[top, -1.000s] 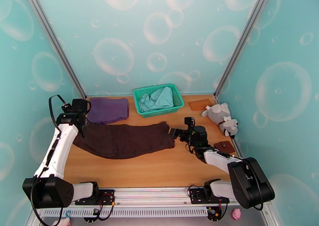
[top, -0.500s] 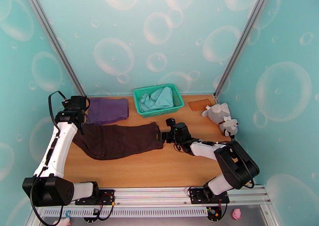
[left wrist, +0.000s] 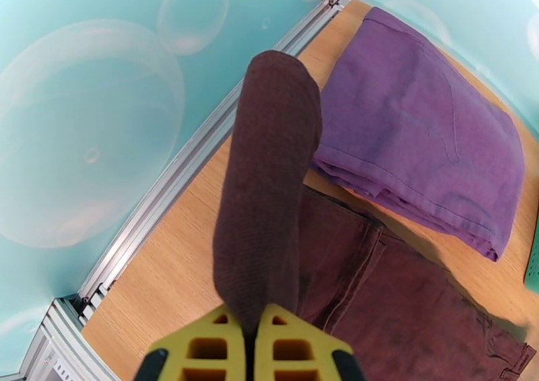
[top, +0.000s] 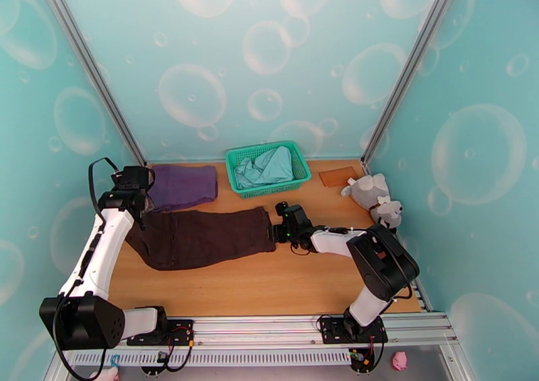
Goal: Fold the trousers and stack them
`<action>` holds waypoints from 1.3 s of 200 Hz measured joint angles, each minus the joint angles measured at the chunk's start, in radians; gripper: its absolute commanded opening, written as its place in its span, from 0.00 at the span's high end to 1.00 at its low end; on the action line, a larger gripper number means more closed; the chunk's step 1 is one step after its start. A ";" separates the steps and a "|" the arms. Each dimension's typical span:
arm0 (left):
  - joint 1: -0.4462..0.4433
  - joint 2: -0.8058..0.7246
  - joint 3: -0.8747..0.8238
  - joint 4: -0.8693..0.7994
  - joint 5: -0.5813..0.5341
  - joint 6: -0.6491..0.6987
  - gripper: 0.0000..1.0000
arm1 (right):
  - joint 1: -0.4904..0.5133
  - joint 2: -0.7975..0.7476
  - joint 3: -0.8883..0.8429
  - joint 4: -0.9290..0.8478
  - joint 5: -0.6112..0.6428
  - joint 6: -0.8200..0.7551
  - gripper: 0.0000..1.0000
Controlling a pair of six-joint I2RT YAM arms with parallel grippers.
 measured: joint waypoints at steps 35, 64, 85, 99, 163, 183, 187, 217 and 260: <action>0.000 -0.025 0.002 0.001 0.013 0.016 1.00 | 0.034 -0.032 -0.040 0.003 -0.011 0.041 0.92; 0.000 -0.023 0.063 -0.021 0.015 0.028 1.00 | 0.058 -0.074 -0.095 0.022 -0.034 0.071 0.97; 0.000 -0.023 0.136 -0.023 0.032 0.059 1.00 | 0.093 -0.112 -0.126 0.007 -0.034 0.104 0.93; -0.003 -0.023 0.169 -0.023 0.063 0.076 1.00 | 0.113 -0.142 -0.140 -0.021 -0.026 0.129 0.82; -0.204 -0.019 0.187 -0.033 0.204 0.112 1.00 | 0.009 -0.267 -0.060 -0.191 0.040 0.082 0.47; -0.274 -0.019 0.187 -0.042 0.218 0.101 1.00 | -0.019 -0.264 0.016 -0.208 0.020 0.047 0.46; -0.286 -0.019 0.187 -0.043 0.218 0.094 1.00 | -0.024 -0.261 0.030 -0.206 0.013 0.040 0.46; -0.372 -0.019 0.161 -0.037 0.221 0.030 1.00 | -0.051 -0.207 0.043 -0.115 -0.087 0.016 0.46; -0.452 0.000 0.084 -0.013 0.209 -0.051 1.00 | -0.047 -0.052 -0.016 -0.011 -0.199 0.020 0.55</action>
